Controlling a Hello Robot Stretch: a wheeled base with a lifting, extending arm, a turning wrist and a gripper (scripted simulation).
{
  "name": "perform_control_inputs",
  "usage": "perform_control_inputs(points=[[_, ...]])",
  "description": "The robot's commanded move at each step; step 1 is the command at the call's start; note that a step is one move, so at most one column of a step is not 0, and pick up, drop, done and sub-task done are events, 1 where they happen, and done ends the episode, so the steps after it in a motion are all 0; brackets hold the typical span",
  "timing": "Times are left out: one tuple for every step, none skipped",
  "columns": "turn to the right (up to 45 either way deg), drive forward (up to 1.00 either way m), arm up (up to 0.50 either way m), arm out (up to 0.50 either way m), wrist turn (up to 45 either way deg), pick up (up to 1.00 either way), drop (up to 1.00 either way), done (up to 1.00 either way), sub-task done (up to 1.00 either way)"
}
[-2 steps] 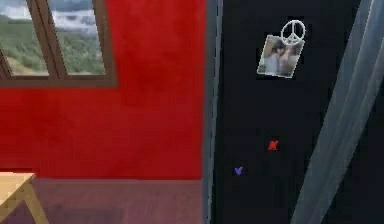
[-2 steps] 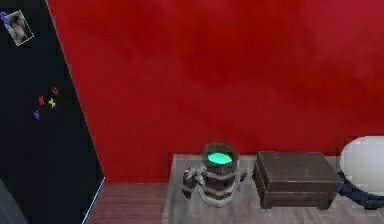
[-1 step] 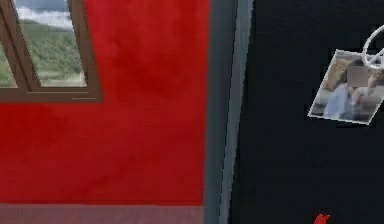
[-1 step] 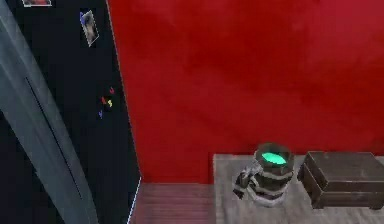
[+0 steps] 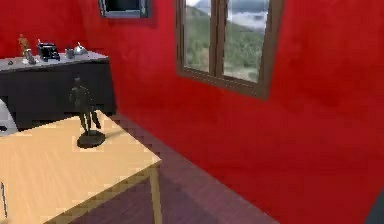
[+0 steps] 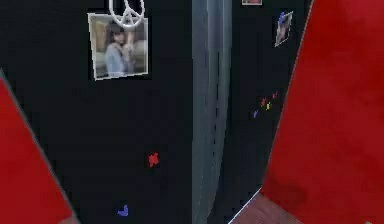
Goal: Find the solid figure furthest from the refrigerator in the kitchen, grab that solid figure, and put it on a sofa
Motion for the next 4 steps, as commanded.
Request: perform_control_inputs(points=[[-45.0,0.0,0.0,0.0,0.0,0.0,0.0,0.0,0.0],[-45.0,0.0,0.0,0.0,0.0,0.0,0.0,0.0,0.0],[-24.0,0.0,0.0,0.0,0.0,0.0,0.0,0.0,0.0],[0.0,0.45,0.0,0.0,0.0,0.0,0.0,0.0,0.0]])
